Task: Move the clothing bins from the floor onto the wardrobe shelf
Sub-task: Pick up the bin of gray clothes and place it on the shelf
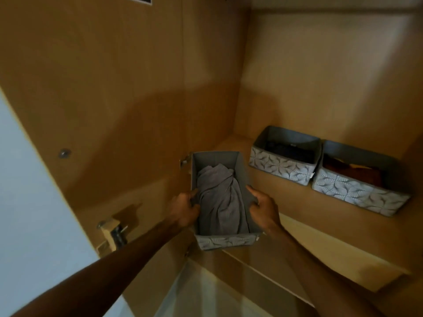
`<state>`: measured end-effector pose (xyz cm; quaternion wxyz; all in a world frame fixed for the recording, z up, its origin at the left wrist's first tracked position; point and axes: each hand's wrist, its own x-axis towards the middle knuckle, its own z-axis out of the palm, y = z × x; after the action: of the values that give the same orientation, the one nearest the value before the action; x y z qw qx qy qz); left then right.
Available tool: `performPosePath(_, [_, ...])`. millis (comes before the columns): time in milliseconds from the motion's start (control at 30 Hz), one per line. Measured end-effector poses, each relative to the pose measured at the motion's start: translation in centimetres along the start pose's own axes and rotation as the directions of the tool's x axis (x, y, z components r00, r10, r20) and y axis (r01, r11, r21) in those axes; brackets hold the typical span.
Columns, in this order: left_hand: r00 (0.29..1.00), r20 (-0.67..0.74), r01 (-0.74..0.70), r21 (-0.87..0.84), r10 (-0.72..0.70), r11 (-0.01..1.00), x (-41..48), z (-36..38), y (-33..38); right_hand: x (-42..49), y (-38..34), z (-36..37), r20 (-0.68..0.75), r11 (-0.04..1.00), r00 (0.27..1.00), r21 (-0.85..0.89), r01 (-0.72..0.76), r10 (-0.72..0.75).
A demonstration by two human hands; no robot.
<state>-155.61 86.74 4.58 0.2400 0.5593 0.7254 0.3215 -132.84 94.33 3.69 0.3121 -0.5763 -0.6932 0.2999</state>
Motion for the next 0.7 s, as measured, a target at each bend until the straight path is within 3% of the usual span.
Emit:
performPosePath(333, [0.991, 0.027, -0.134, 0.009, 0.133, 0.991, 13.6, 0.1, -0.5, 10.9, -1.6, 2.3, -0.001, 0.993, 0.997, -0.088, -0.075, 0.076])
performPosePath(567, [0.993, 0.089, -0.091, 0.102, 0.082, 0.991, 22.6, 0.5, 0.7, 19.6, -1.4, 4.3, 0.019, 0.985, 0.993, -0.129, -0.111, 0.115])
performPosePath(700, [0.956, 0.285, -0.005, -0.220, 0.069, 0.976, 27.5, 1.5, 0.8, 25.2, -1.3, 4.8, -0.049, 0.978, 0.984, -0.117, -0.174, 0.169])
